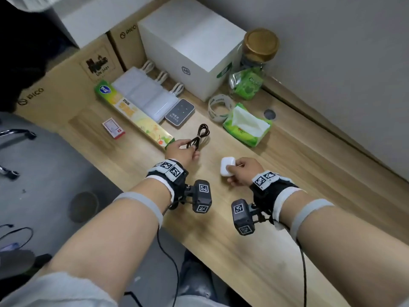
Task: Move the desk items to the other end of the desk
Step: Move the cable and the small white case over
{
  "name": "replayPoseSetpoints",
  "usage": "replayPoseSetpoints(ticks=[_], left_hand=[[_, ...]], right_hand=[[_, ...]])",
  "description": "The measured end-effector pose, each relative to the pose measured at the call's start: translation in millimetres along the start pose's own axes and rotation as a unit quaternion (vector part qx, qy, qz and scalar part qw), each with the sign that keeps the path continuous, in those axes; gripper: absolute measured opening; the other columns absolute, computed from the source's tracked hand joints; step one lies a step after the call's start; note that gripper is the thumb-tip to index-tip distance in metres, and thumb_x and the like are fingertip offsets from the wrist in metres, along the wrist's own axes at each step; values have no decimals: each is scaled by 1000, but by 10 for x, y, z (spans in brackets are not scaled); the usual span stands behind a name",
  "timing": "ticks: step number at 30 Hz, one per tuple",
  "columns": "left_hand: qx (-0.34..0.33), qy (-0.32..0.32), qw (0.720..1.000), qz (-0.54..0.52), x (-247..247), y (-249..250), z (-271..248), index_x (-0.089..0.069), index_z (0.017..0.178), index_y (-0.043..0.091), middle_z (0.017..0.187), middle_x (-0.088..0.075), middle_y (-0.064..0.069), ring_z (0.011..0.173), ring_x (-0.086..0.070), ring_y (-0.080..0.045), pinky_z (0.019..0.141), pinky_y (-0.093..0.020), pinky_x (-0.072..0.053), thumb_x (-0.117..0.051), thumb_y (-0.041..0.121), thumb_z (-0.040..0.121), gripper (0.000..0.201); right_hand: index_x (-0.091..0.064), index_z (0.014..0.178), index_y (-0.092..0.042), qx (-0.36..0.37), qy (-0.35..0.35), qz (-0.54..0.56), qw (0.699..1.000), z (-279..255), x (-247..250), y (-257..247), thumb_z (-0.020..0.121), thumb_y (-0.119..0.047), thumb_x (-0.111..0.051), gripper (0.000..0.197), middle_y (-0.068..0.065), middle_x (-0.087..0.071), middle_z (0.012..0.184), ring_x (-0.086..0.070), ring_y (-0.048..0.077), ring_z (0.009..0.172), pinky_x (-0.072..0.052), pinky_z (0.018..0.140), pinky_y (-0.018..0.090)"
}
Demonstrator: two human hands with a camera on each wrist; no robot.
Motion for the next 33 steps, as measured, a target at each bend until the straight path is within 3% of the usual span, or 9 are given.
replayPoseSetpoints(ticks=[3,7,10,13,19,22,25,28,33], left_hand=[[5,8,1000,-13,-57,66,188,-61,112,9,81,-66,-20,60,-63,-19,52,-20,-55,-56,-7,93,25],[-2,-2,1000,14,-76,141,316,-60,115,13,78,-68,-14,67,-67,-18,59,-20,-58,-59,-8,88,34],[1,-16,998,54,-44,160,392,-60,118,19,86,-71,-13,75,-70,-24,78,-35,-59,-70,5,73,48],[-10,-33,992,123,-20,241,382,-55,133,18,84,-69,-7,69,-62,-21,78,-37,-55,-69,7,83,53],[-33,-26,977,211,-17,343,288,-53,139,23,117,-71,-7,102,-68,-25,95,-39,-54,-60,12,86,55],[-28,-25,977,211,-49,324,247,-56,133,22,112,-70,-12,97,-68,-29,91,-38,-56,-59,9,80,55],[-24,-29,979,200,-121,203,233,-58,115,18,112,-68,-19,101,-69,-36,91,-47,-57,-59,15,64,51],[-12,-43,977,207,-294,101,123,-58,100,16,106,-67,-16,92,-69,-35,88,-45,-58,-60,7,75,28],[-4,-131,975,179,-889,-9,-592,-54,81,17,84,-57,-10,63,-60,-20,65,-32,-53,-51,-4,88,22]], right_hand=[[-60,84,-9,-2,18,-5,1000,198,-89,-149,88,-14,-65,8,14,-63,66,-59,11,39,-51,40,22],[-56,75,-13,-6,16,-5,1000,433,-225,-352,87,-16,-67,16,13,-64,64,-60,22,52,-55,55,32],[-58,77,-11,-8,8,13,1000,575,-318,-491,84,-17,-67,13,15,-69,66,-69,31,62,-62,68,43],[-55,73,-11,-10,1,45,999,654,-383,-621,87,-12,-62,16,18,-69,67,-70,37,71,-59,74,48],[-52,68,-14,6,10,67,998,615,-405,-714,85,-7,-60,21,20,-70,69,-73,39,81,-58,80,55],[-54,75,-13,13,5,72,997,553,-323,-604,85,-11,-60,12,19,-71,73,-69,31,70,-58,78,51],[-56,90,-8,11,7,104,995,367,-166,-476,89,-8,-58,2,17,-65,73,-65,27,62,-53,58,35],[-58,84,-6,30,13,114,993,134,40,-247,91,-5,-56,8,19,-63,75,-63,21,54,-50,45,24],[-59,76,-11,42,38,122,991,-314,520,412,90,-9,-59,14,16,-67,81,-69,27,69,-53,70,38]])
Point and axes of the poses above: each hand's wrist, its own z-axis towards the middle knuckle, its own x-axis out of the back of the hand, y = z × x, the point moved 3 cm from there along z, towards the middle knuckle
